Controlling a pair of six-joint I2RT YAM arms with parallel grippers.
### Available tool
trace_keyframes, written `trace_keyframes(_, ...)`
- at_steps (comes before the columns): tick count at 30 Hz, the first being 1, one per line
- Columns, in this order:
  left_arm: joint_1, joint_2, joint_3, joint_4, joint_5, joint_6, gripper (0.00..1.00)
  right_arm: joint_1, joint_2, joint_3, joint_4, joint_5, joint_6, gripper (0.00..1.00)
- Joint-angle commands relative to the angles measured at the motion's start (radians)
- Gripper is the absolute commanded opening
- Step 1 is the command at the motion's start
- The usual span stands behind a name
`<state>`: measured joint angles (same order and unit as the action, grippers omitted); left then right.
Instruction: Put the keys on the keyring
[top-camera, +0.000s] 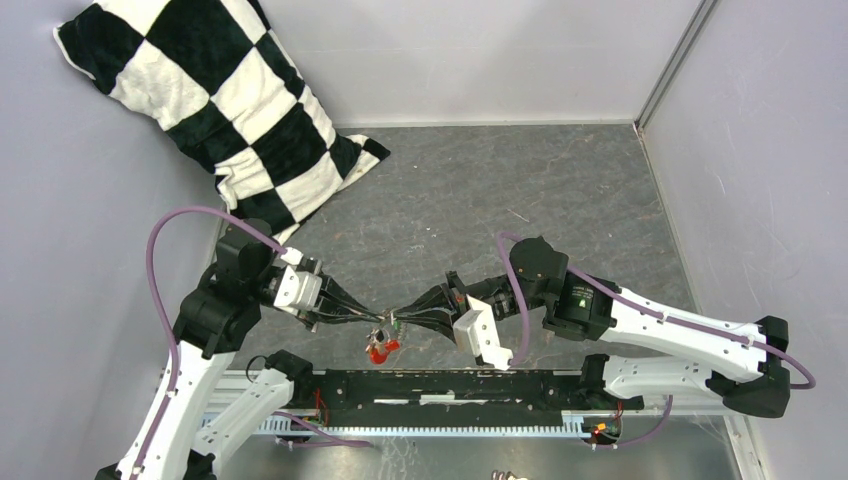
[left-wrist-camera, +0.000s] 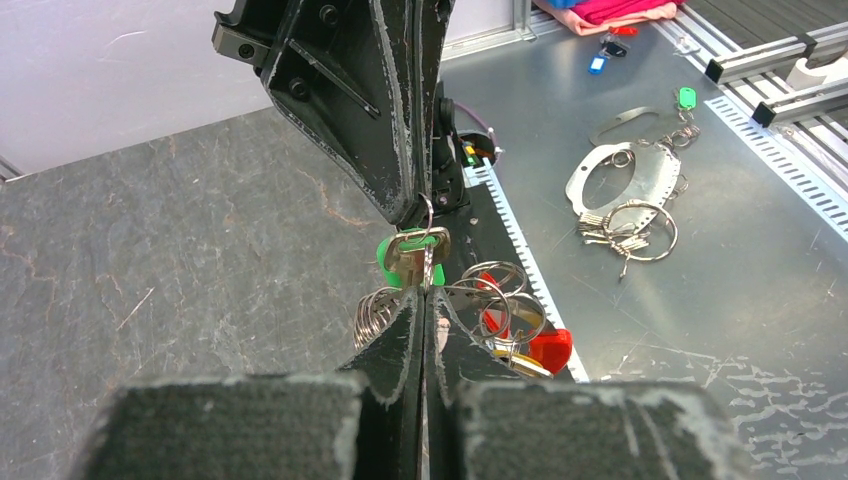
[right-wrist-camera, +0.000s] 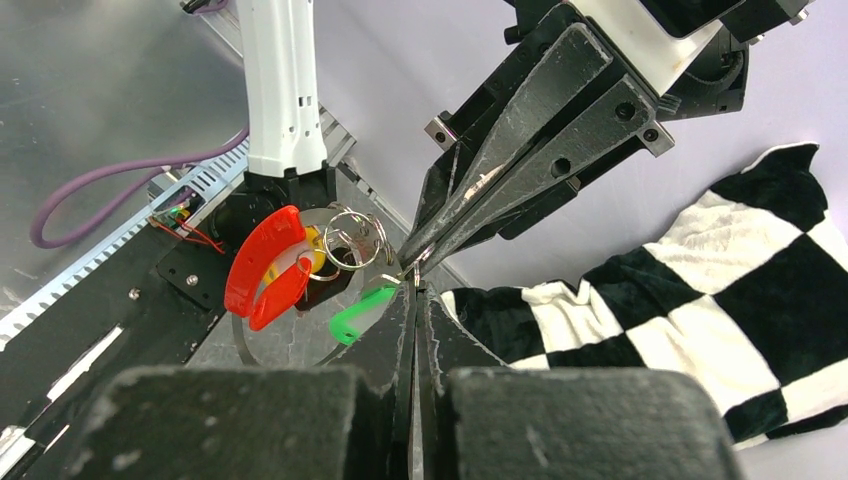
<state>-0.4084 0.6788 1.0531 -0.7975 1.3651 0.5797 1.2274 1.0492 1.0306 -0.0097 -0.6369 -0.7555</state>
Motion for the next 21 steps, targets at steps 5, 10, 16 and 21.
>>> trace_keyframes(5, -0.004, -0.002, 0.013, 0.019, 0.006, -0.032, 0.02, -0.005, -0.005, 0.017, 0.017, -0.024, 0.018, 0.00)
trace_keyframes(10, -0.003, -0.001, 0.015, 0.017, 0.002, -0.035, 0.02, -0.004, -0.007, 0.015, 0.017, -0.030, 0.019, 0.00)
trace_keyframes(16, -0.003, -0.001, 0.016, 0.019, -0.003, -0.037, 0.02, -0.004, 0.006, 0.020, 0.026, -0.041, 0.028, 0.00)
trace_keyframes(21, -0.002, -0.005, 0.013, 0.020, -0.006, -0.038, 0.02, -0.005, 0.021, 0.031, 0.039, -0.050, 0.039, 0.00)
